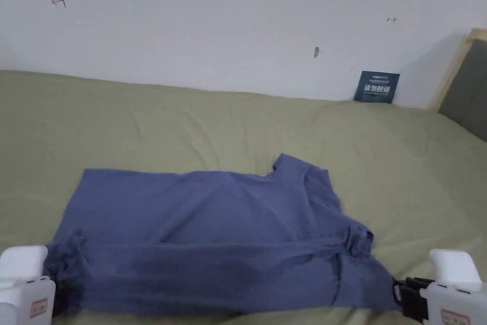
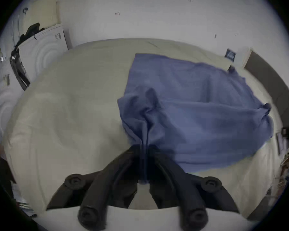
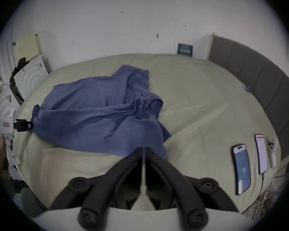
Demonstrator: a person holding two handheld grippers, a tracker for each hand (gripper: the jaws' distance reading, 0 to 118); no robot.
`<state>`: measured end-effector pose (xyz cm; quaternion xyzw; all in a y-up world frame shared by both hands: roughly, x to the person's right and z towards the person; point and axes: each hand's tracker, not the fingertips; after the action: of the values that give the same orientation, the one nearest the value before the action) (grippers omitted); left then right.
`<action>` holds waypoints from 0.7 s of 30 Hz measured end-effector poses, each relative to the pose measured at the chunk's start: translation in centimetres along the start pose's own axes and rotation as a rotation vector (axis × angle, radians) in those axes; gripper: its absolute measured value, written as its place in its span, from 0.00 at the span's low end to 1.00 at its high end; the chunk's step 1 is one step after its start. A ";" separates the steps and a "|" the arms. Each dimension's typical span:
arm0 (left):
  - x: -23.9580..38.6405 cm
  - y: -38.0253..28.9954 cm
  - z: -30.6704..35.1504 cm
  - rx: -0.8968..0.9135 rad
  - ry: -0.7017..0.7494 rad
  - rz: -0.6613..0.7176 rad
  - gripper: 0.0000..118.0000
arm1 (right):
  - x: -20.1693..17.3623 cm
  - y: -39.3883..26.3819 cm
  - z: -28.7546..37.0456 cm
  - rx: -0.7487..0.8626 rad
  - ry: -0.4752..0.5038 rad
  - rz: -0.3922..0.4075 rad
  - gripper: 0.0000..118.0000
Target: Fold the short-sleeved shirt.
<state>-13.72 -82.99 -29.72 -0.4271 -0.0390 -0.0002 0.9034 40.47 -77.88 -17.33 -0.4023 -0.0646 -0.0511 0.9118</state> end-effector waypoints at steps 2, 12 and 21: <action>0.0 0.4 -0.3 -0.014 -0.027 0.012 0.11 | 0.7 1.3 -2.2 -0.098 0.026 -0.026 0.49; -0.7 0.3 0.7 -0.037 -0.081 0.078 0.10 | 1.0 3.7 -8.7 -0.271 0.022 -0.082 0.05; -1.4 0.7 4.0 0.036 -0.150 0.102 0.08 | 0.2 2.6 -2.9 -0.031 0.042 -0.045 0.05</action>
<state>-15.43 -79.56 -27.81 -0.4109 -0.0850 0.0785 0.9043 41.28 -78.30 -21.16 -0.4135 -0.0535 -0.0808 0.9053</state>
